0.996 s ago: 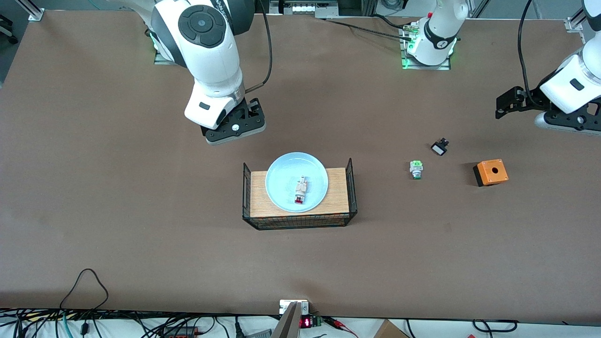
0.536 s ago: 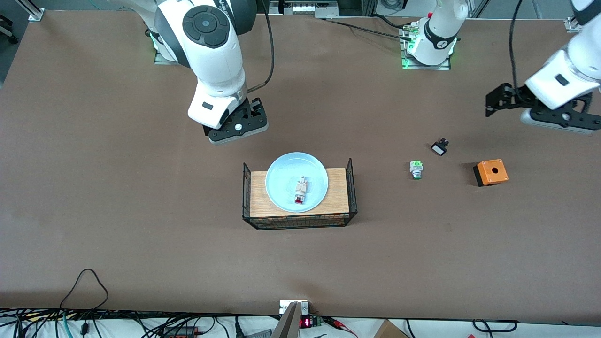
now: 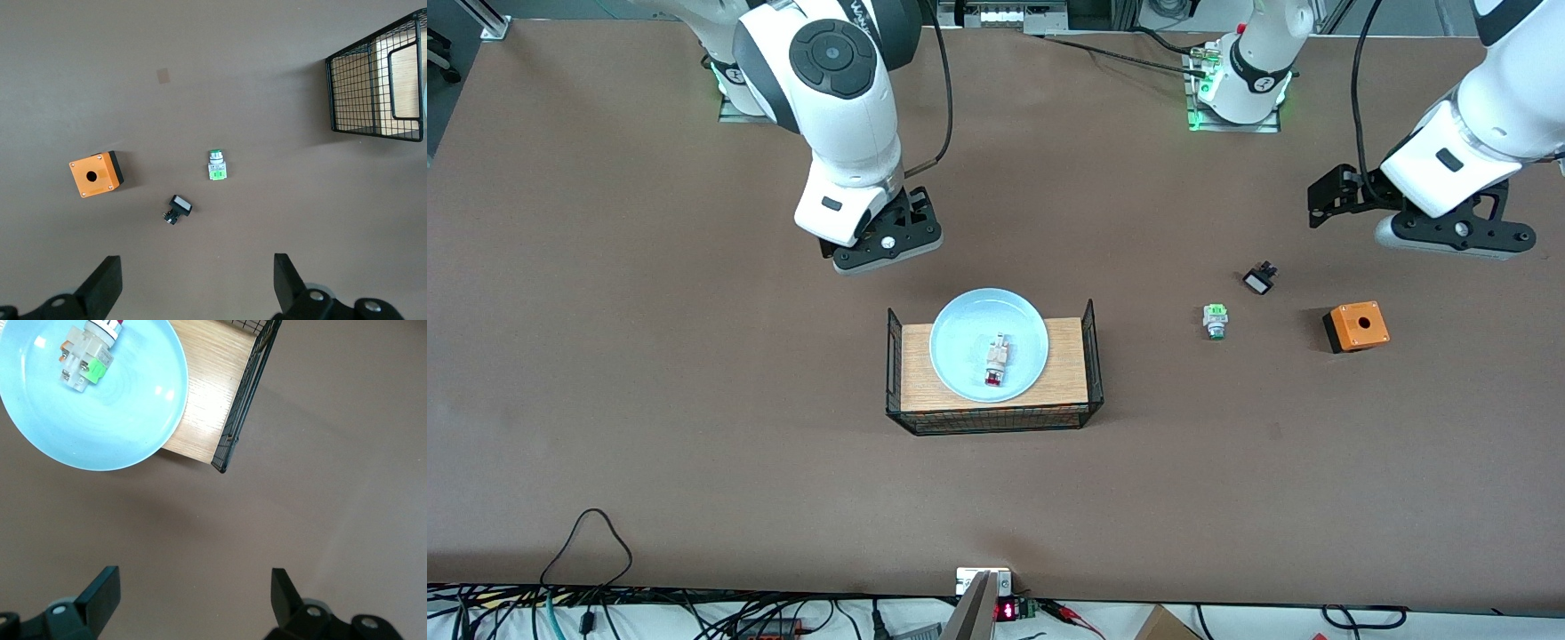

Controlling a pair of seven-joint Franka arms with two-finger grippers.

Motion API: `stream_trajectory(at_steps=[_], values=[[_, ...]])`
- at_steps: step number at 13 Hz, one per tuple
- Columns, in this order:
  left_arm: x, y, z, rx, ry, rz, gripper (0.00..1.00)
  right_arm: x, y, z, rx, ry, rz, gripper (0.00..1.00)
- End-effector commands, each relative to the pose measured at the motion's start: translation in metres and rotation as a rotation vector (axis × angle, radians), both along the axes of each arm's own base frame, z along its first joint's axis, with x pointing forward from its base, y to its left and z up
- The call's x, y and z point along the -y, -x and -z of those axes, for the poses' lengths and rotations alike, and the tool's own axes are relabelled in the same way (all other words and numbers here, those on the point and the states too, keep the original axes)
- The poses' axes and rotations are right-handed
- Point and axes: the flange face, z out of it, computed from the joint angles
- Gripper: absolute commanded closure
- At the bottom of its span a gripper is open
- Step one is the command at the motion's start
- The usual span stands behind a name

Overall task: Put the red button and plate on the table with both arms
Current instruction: 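Reach the left gripper over the red button on the blue plate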

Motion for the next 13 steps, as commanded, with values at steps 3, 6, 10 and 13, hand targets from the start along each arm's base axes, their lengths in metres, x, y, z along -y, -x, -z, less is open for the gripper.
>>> stream_trajectory(at_steps=[3, 6, 10, 13], values=[[0.017, -0.001, -0.006, -0.025, 0.079, -0.027, 0.00, 0.035, -0.011, -0.009, -0.002, 0.026, 0.071, 0.00], [0.018, -0.003, -0.002, -0.039, 0.111, -0.039, 0.00, 0.076, -0.029, -0.019, -0.011, 0.027, 0.141, 0.00], [0.085, -0.012, 0.014, -0.054, 0.131, -0.125, 0.00, 0.124, -0.046, -0.020, -0.036, 0.010, 0.208, 0.00], [0.161, -0.022, 0.034, -0.061, 0.151, -0.163, 0.00, 0.155, -0.057, -0.020, -0.066, -0.022, 0.213, 0.00]])
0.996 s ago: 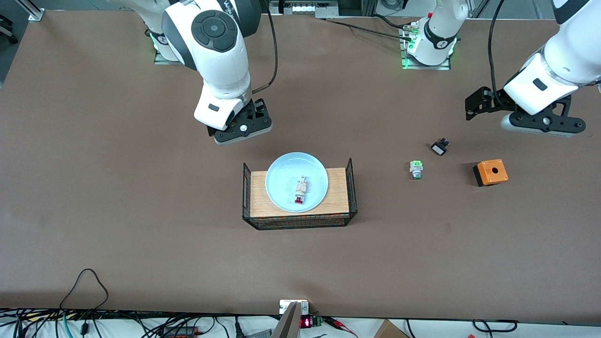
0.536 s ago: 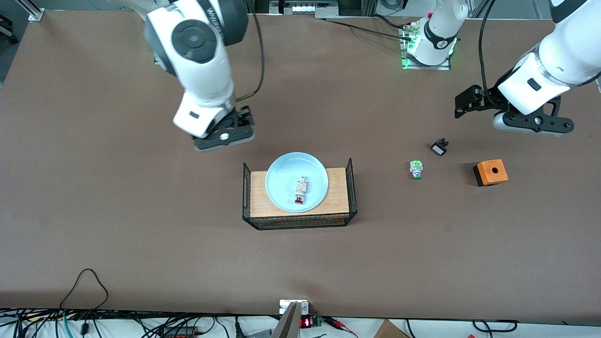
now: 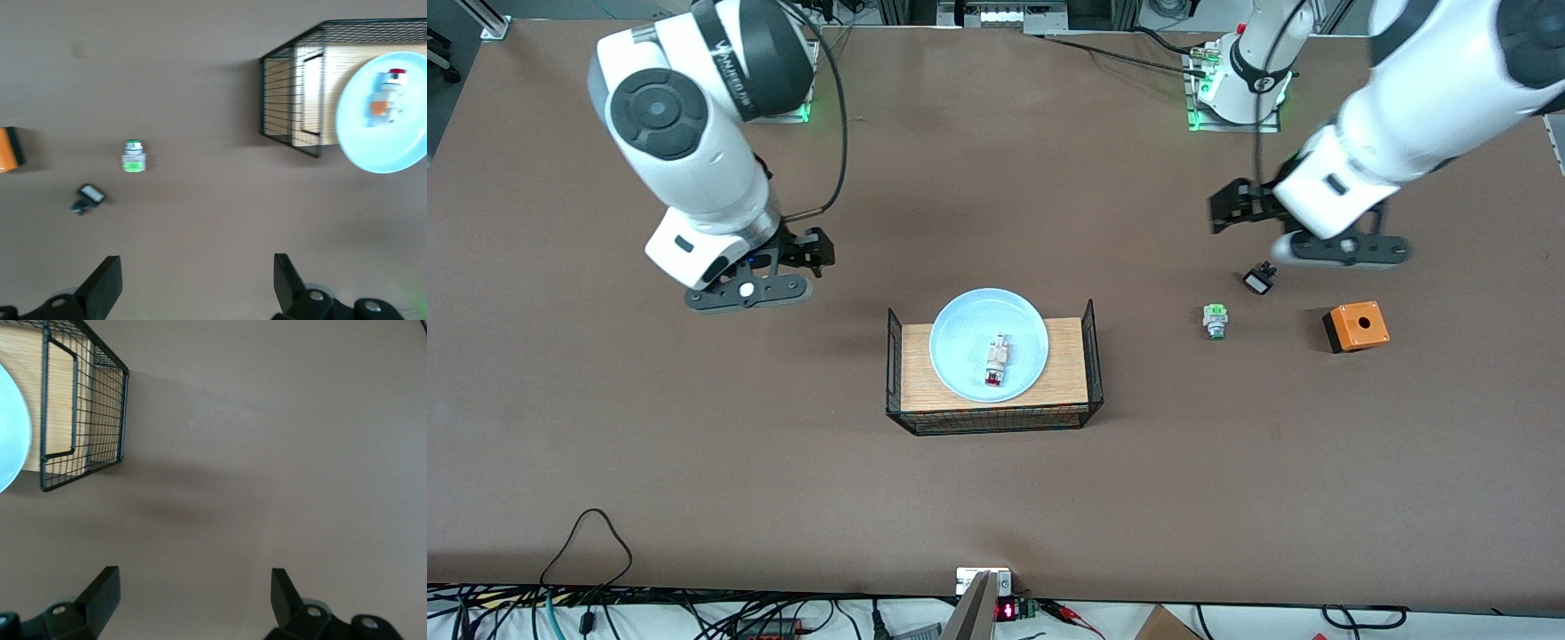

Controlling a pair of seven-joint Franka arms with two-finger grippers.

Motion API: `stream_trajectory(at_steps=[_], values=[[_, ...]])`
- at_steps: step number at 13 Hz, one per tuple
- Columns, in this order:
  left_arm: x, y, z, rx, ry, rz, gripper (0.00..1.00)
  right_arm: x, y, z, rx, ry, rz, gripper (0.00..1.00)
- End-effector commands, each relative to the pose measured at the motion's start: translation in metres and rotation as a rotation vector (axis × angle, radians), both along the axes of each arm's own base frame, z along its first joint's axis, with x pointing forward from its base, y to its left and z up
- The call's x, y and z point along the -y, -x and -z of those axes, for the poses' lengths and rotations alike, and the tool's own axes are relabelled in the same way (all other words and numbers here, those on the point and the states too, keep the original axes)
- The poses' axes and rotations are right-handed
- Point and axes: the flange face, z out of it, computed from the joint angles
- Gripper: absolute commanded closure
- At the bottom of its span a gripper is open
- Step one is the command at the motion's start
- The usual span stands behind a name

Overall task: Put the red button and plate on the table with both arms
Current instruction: 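Reach the left gripper over the red button on the blue plate, then lower the left gripper and grasp the red-capped button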

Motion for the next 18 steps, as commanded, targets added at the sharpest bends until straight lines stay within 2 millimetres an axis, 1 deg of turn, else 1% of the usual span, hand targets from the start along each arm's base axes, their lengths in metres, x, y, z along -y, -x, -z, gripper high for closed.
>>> stream_trajectory(at_steps=[1, 2, 4, 6, 8, 9, 11, 12, 14, 15, 16, 17, 18], values=[[0.055, -0.021, 0.019, -0.021, 0.034, -0.040, 0.00, 0.034, -0.002, -0.003, -0.030, -0.043, -0.009, 0.00], [0.071, -0.027, 0.028, 0.000, 0.040, -0.036, 0.00, 0.043, -0.004, -0.003, -0.038, -0.053, -0.011, 0.00], [0.107, -0.038, 0.050, 0.056, 0.049, -0.061, 0.00, 0.044, -0.004, -0.003, -0.041, -0.058, -0.004, 0.00], [0.148, -0.044, 0.073, 0.107, 0.063, -0.053, 0.00, 0.037, -0.002, -0.004, -0.039, -0.059, -0.013, 0.00], [0.170, -0.057, 0.091, 0.145, 0.053, -0.068, 0.00, 0.033, -0.002, -0.004, -0.029, -0.064, -0.018, 0.00], [0.187, -0.059, 0.099, 0.152, 0.069, -0.085, 0.00, 0.034, -0.002, -0.004, -0.031, -0.063, -0.018, 0.00], [0.215, -0.062, 0.116, 0.192, 0.116, -0.086, 0.00, 0.032, -0.001, -0.003, -0.037, -0.061, -0.021, 0.00], [0.235, -0.050, 0.121, 0.234, 0.079, -0.067, 0.00, 0.031, 0.000, -0.003, -0.039, -0.060, -0.020, 0.00], [0.272, -0.029, 0.147, 0.272, -0.006, -0.084, 0.00, 0.032, 0.003, -0.002, -0.046, -0.057, -0.020, 0.00], [0.286, -0.021, 0.157, 0.305, -0.031, -0.072, 0.00, 0.032, 0.003, 0.000, -0.048, -0.056, -0.020, 0.00], [0.292, -0.017, 0.165, 0.332, -0.065, -0.044, 0.00, 0.032, 0.003, -0.001, -0.046, -0.057, -0.020, 0.00], [0.292, -0.019, 0.169, 0.342, -0.077, -0.037, 0.00, 0.032, 0.003, 0.000, -0.048, -0.056, -0.020, 0.00], [0.292, -0.020, 0.178, 0.336, -0.084, -0.037, 0.00, 0.032, 0.003, 0.000, -0.048, -0.056, -0.022, 0.00]])
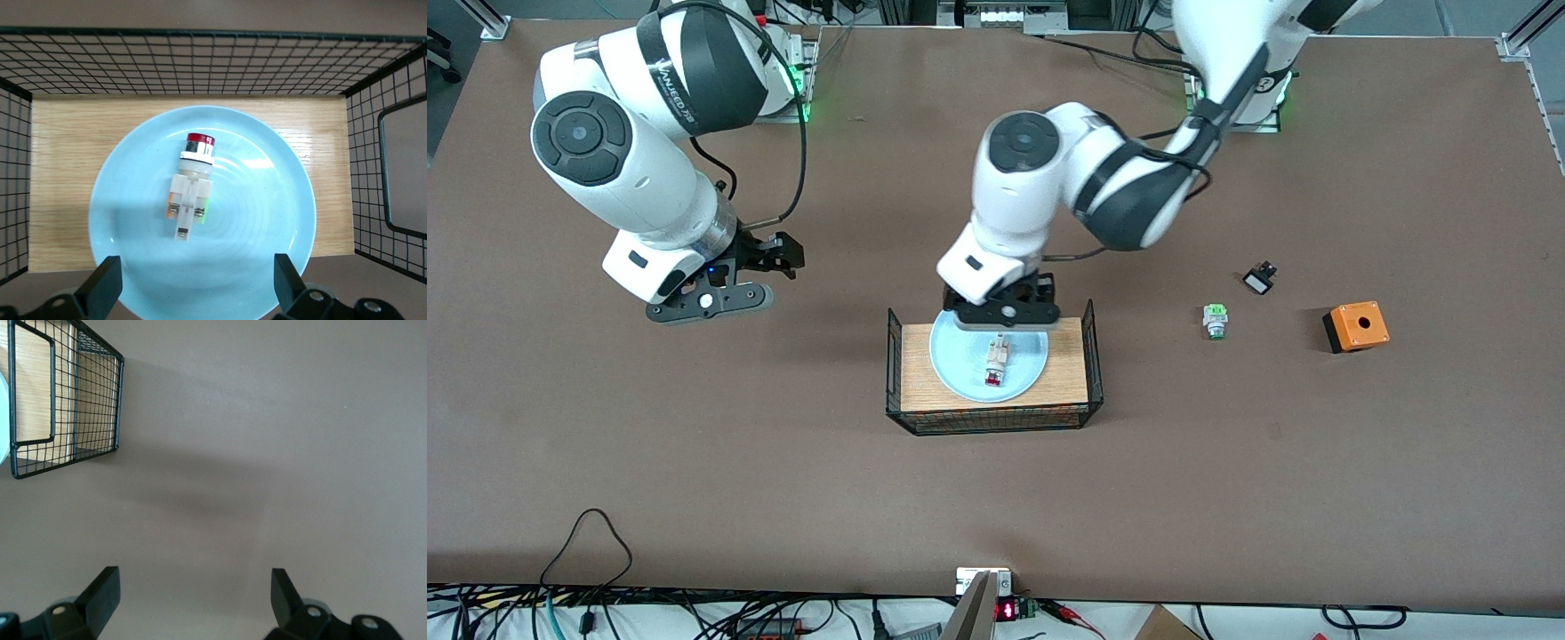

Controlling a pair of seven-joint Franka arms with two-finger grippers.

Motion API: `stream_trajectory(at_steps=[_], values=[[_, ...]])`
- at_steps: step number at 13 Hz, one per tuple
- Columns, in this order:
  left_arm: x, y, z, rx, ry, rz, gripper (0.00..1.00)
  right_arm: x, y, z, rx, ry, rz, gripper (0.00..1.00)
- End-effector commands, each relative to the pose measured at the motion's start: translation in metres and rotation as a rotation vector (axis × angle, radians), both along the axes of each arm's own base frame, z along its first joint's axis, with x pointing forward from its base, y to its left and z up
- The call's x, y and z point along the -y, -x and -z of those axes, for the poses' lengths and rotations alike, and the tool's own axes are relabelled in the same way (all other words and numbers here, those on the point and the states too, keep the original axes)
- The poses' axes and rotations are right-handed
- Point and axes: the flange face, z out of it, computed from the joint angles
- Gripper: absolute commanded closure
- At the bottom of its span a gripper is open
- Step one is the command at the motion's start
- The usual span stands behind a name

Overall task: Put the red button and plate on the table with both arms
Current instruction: 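Lower the left gripper and grasp the red-capped button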

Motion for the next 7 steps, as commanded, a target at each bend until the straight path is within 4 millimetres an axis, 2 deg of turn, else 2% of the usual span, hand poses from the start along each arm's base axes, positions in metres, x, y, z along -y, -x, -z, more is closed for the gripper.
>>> stream_trajectory(at_steps=[1, 5, 7], values=[[-0.003, -0.015, 0.012, 0.036, -0.020, -0.008, 0.00, -0.001, 0.008, -0.004, -0.006, -0.011, -0.008, 0.00], [0.000, -0.020, 0.032, 0.084, -0.044, 0.023, 0.00, 0.000, 0.008, -0.004, -0.001, -0.012, -0.007, 0.00], [0.001, -0.020, 0.041, 0.085, -0.060, 0.039, 0.07, -0.001, 0.008, -0.004, 0.001, -0.014, -0.007, 0.00]])
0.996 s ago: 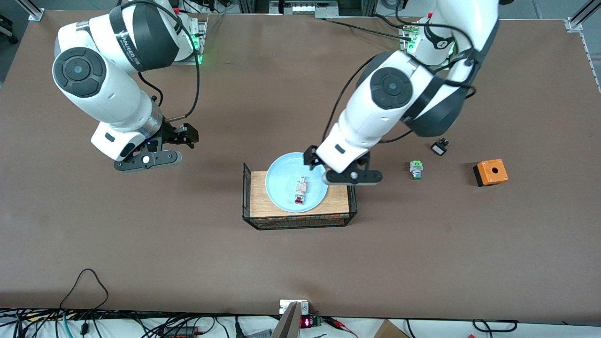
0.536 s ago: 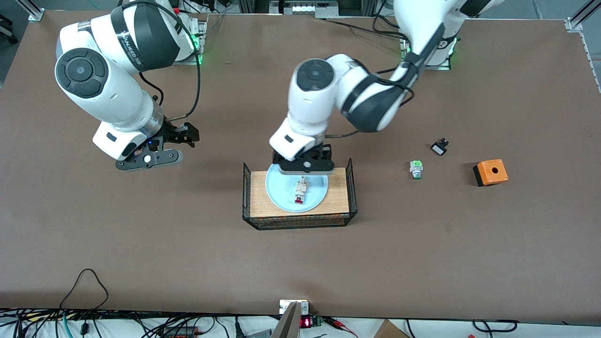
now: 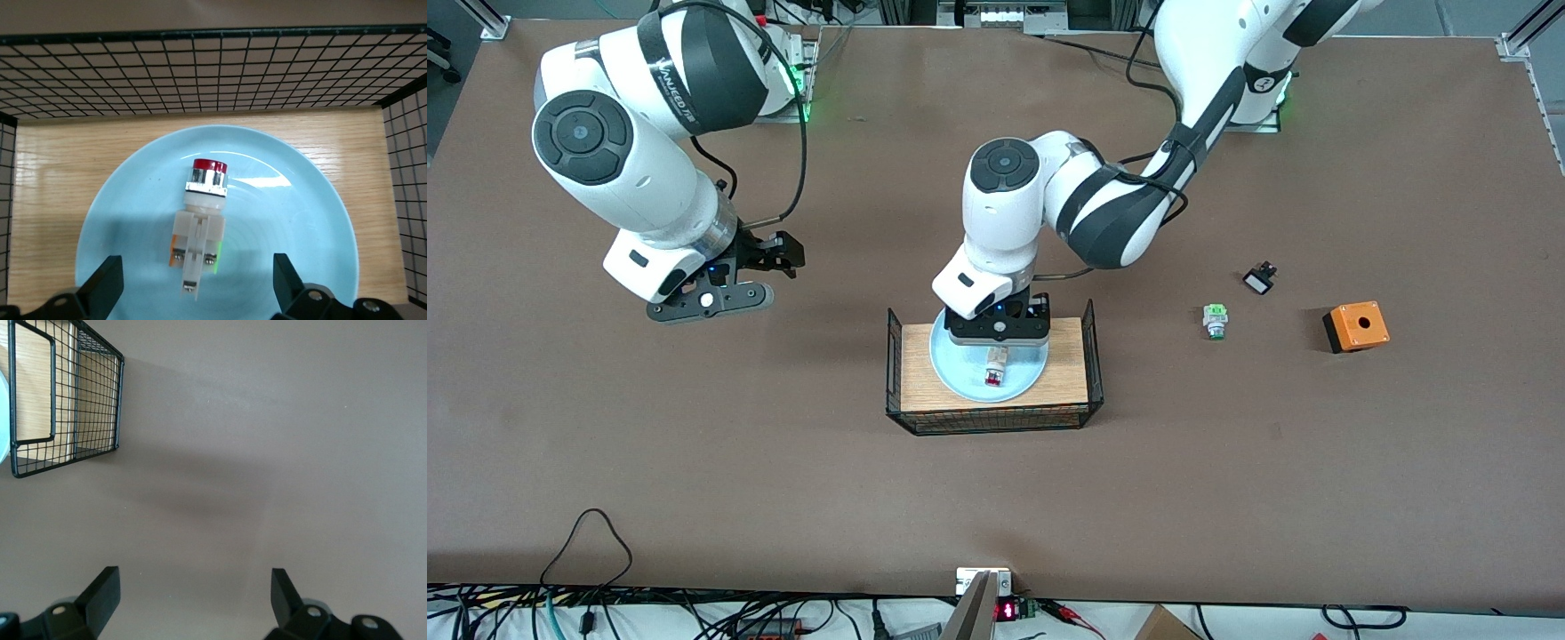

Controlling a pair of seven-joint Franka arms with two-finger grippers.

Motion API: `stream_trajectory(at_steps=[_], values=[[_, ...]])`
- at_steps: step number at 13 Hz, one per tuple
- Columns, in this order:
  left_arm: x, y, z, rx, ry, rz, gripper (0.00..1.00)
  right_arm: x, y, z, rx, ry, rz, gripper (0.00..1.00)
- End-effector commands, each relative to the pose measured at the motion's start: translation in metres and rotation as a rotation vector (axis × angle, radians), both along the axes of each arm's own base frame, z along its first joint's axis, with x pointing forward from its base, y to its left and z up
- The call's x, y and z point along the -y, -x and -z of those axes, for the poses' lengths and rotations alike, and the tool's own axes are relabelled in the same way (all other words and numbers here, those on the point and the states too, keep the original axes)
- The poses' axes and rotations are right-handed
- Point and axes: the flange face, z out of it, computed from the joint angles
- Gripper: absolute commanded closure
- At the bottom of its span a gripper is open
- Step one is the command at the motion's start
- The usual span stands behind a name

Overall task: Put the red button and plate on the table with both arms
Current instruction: 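Lower the left gripper and grasp the red-capped button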

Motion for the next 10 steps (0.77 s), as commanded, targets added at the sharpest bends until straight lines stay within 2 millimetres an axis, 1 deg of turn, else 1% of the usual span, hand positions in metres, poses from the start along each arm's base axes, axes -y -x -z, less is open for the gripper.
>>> stream_trajectory(at_steps=[1, 2, 3, 5, 6, 7, 9, 10], values=[[0.005, -0.004, 0.003, 0.030, -0.016, 0.025, 0.12, 0.000, 0.008, -0.004, -0.001, -0.013, -0.006, 0.00], [0.007, -0.003, 0.007, 0.032, -0.013, 0.032, 0.24, -0.001, 0.009, -0.004, -0.006, -0.011, -0.007, 0.00], [0.007, -0.003, 0.009, 0.030, -0.010, 0.031, 0.34, 0.000, 0.009, -0.006, -0.003, -0.011, -0.006, 0.00], [0.005, -0.005, 0.011, 0.027, -0.012, 0.031, 0.60, 0.000, 0.009, -0.006, 0.003, -0.014, -0.006, 0.00], [0.006, -0.004, 0.011, 0.027, -0.012, 0.032, 0.69, -0.001, 0.009, -0.006, 0.003, -0.014, -0.007, 0.00], [0.007, -0.003, 0.011, 0.030, -0.014, 0.035, 0.77, -0.001, 0.009, -0.006, 0.004, -0.014, -0.007, 0.00], [0.004, -0.006, 0.003, 0.036, -0.008, 0.028, 0.84, 0.000, 0.009, -0.005, 0.001, -0.013, -0.006, 0.00], [0.001, -0.007, -0.013, 0.051, -0.001, 0.023, 0.88, -0.001, 0.009, -0.005, 0.001, -0.013, -0.007, 0.00]])
